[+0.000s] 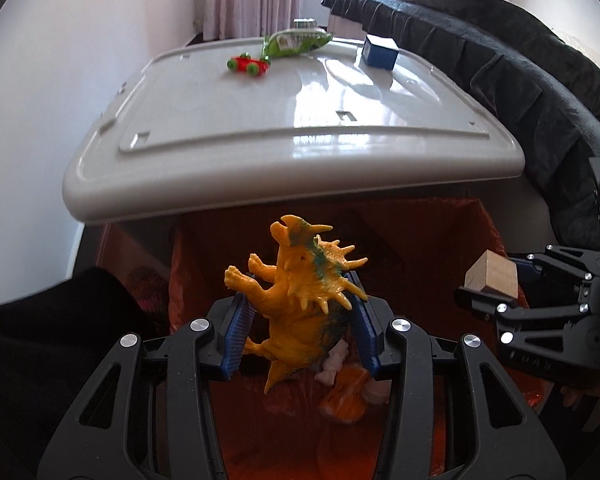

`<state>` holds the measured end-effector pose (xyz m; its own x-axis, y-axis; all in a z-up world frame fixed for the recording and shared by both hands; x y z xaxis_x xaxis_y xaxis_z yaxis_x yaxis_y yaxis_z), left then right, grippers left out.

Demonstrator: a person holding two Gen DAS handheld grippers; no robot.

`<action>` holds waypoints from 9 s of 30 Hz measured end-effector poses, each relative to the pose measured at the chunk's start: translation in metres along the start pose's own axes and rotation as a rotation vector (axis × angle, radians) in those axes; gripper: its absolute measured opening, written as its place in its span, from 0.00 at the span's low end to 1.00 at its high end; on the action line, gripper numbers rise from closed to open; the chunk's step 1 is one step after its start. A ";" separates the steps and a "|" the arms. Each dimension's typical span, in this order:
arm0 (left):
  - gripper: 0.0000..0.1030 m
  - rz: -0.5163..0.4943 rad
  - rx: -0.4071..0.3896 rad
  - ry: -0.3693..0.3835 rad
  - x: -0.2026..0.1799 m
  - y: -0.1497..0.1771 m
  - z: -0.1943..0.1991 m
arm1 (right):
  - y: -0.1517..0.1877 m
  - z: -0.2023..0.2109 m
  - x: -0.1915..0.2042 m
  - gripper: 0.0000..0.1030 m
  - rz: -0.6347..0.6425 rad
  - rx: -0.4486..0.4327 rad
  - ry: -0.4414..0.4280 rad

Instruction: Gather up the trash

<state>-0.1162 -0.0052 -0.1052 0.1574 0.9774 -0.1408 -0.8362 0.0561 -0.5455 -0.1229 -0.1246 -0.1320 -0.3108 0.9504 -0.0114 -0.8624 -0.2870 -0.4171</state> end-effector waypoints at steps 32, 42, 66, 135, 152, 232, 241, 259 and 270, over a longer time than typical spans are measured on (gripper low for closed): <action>0.80 0.119 -0.132 -0.043 0.023 -0.183 -0.038 | -0.063 0.065 -0.059 0.95 -0.114 -0.265 0.051; 0.80 -0.126 -0.068 0.059 0.021 -0.259 -0.125 | -0.075 0.056 -0.069 0.95 -0.098 -0.275 0.019; 0.69 -0.192 0.019 0.065 0.051 -0.283 -0.198 | -0.071 0.041 -0.082 0.95 -0.198 -0.233 -0.084; 0.67 -0.127 -0.117 0.223 -0.031 -0.100 0.018 | -0.109 0.062 -0.077 0.51 -0.124 -0.183 -0.024; 0.71 -0.067 0.213 0.142 -0.006 0.023 0.002 | 0.009 0.013 -0.013 0.87 -0.150 0.098 -0.129; 0.52 -0.075 -0.152 0.127 0.017 -0.244 -0.053 | -0.353 -0.107 -0.147 0.95 0.188 -0.186 0.025; 0.52 -0.067 -0.130 0.132 0.018 -0.241 -0.057 | -0.389 -0.164 -0.155 0.89 0.280 -0.077 0.003; 0.52 -0.042 -0.125 0.106 0.020 -0.232 -0.055 | -0.315 -0.096 -0.119 0.38 0.127 -0.092 0.028; 0.58 -0.100 -0.097 0.072 0.024 -0.222 -0.071 | -0.273 -0.046 -0.113 0.38 0.056 -0.113 0.025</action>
<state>0.1102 -0.0089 -0.0463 0.2779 0.9506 -0.1385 -0.7600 0.1294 -0.6369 0.1662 -0.1477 -0.0583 -0.3455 0.9365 -0.0595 -0.7929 -0.3252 -0.5153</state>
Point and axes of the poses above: each gripper's, at about its wrist camera, not at the fingertips, and z roughly against the way its jaws point, x to its left, y to its underside, the point moved 4 cm from there along -z, roughly the way its jaws point, and after that the axes turned 7 degrees about z, right-handed, at the moved point
